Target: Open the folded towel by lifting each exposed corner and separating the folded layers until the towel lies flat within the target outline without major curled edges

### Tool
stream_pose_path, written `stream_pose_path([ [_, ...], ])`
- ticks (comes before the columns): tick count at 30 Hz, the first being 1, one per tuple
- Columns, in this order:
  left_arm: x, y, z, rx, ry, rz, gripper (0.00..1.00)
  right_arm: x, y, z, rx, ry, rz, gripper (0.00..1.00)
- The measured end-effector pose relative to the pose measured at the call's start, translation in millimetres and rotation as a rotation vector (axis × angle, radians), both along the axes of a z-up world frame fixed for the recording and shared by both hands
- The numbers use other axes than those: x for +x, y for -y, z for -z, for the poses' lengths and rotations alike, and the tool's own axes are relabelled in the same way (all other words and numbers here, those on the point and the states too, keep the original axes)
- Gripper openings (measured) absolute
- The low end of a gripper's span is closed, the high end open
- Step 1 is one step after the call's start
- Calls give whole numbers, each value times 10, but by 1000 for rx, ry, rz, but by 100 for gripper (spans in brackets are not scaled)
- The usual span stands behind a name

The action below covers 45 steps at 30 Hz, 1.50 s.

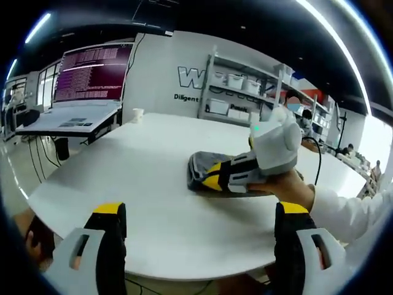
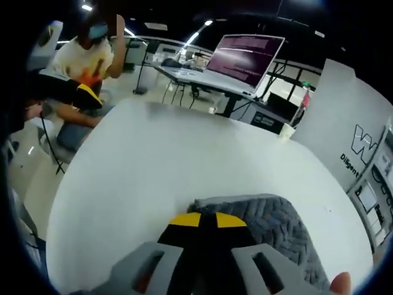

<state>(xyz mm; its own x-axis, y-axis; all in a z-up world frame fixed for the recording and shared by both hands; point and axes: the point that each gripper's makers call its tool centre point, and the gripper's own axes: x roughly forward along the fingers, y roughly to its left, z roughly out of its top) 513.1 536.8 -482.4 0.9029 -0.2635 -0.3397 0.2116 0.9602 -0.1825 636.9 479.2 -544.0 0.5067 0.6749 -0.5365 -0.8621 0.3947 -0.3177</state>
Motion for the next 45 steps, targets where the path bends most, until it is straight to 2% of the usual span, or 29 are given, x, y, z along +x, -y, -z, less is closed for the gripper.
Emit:
stream_pose_path([
  [5,16,-1,2,11,-7,7,100,32,143,-136,43,20,20,0],
  [17,62,186,-38,41,-9,68,100,176,626,-380,97,63,112,0],
  [28,57,317,-51,54,-14,90,100,297,1083,-455,124,85,200,0],
  [45,99,394,-49,68,-23,97,100,408,1751,-513,125,119,320,0],
])
